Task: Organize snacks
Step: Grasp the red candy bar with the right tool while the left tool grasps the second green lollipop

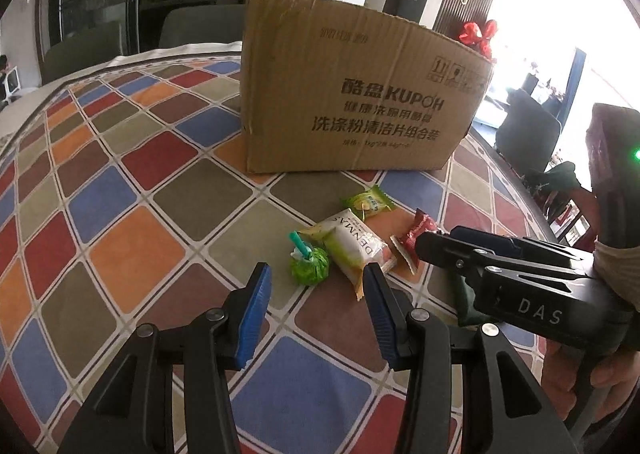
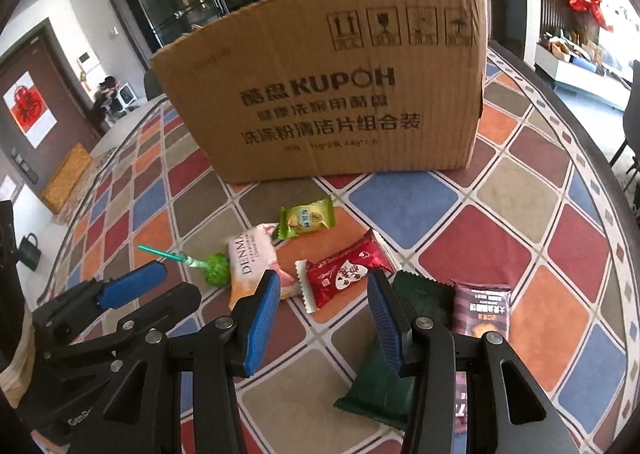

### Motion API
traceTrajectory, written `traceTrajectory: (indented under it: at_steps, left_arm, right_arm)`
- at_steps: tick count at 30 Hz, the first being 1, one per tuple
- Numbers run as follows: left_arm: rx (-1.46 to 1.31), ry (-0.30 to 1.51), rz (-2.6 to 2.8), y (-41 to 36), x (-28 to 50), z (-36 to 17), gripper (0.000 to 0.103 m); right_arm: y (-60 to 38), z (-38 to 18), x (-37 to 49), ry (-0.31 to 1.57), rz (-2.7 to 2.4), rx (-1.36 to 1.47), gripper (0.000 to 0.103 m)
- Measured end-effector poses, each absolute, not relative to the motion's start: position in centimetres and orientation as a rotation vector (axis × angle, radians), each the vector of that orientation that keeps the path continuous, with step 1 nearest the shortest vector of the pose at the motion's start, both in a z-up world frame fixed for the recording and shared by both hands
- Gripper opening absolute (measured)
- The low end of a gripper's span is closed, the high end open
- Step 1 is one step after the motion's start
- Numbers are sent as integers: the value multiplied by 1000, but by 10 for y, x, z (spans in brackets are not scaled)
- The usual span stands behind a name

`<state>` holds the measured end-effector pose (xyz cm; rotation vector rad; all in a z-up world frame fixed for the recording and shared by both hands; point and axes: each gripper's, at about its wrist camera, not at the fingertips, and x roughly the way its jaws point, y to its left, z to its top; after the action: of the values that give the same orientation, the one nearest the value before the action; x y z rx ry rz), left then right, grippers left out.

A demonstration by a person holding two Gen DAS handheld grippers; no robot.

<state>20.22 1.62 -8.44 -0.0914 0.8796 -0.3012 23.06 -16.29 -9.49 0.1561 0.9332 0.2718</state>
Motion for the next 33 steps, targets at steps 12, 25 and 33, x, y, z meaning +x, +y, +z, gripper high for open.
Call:
traceTrajectory:
  at_steps: [12,25,33]
  left_arm:
    - [-110,909,-316,11,221,-98,41]
    - [-101,932,-325,8,227,-107,25]
    - [-103,926,-315,9,225,-103,24]
  right_arm:
    - [-159,-108,251,959,261,166,47]
    - [-144,-116,258,965,253,87,27]
    - [-142,-116,256,959,263,89,24]
